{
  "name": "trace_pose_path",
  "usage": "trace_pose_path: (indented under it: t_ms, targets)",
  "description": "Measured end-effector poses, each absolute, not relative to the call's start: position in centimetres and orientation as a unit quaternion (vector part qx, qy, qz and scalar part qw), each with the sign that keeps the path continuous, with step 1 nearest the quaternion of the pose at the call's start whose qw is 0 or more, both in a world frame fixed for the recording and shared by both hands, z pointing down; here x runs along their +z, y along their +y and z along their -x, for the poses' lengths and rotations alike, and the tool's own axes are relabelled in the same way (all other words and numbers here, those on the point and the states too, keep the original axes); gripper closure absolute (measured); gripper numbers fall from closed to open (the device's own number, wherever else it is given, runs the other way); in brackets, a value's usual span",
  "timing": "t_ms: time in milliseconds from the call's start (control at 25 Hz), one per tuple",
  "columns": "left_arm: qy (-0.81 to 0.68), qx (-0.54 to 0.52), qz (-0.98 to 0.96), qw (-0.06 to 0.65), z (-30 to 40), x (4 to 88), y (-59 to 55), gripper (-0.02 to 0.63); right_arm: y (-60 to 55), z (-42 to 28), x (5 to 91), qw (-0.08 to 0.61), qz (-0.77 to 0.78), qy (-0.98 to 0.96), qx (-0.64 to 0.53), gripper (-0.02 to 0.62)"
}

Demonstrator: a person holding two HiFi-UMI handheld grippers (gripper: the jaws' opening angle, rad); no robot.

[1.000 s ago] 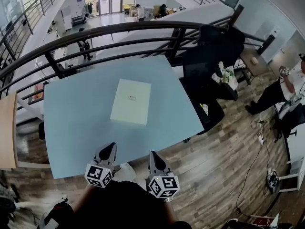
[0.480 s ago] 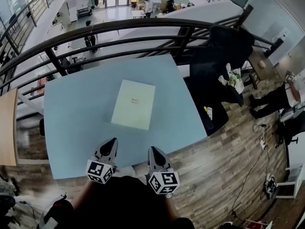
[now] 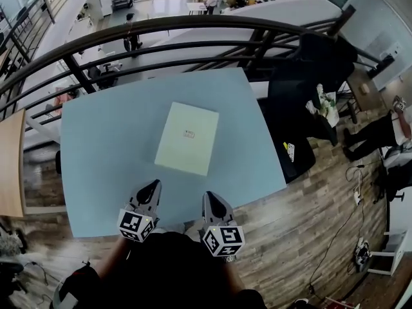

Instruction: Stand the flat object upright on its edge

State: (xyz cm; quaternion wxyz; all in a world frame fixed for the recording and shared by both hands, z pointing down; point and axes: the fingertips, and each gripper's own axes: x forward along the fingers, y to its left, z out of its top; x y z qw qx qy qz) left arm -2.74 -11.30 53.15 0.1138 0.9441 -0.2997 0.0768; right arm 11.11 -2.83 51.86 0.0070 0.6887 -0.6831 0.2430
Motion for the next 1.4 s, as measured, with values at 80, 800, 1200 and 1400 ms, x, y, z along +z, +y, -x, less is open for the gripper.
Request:
trace_pose_path:
  t_ms: [80, 800, 1200, 1400]
  targets:
    - [-0.298, 0.079, -0.944, 0.116, 2.9, 53.5, -11.4, 0.603, -3.1, -11.2, 52.4, 0.011, -0.689, -0.681, 0.248, 0.588]
    - [-0.327, 0.134, -0.928, 0.12, 3.5, 59.2, -15.0, 0.601, -5.6, -13.3, 58.3, 0.056, -0.669, -0.679, 0.296, 0.586]
    - [-0.311, 0.174, -0.926, 0.127, 3.1, 63.5, -16.7, 0.598, -6.5, -13.9, 63.0, 0.088, -0.659, -0.667, 0.335, 0.584]
    - [-0.304, 0.192, -0.924, 0.133, 3.0, 65.7, -17.2, 0.57, -6.4, -14.2, 65.4, 0.1, -0.657, -0.659, 0.352, 0.583]
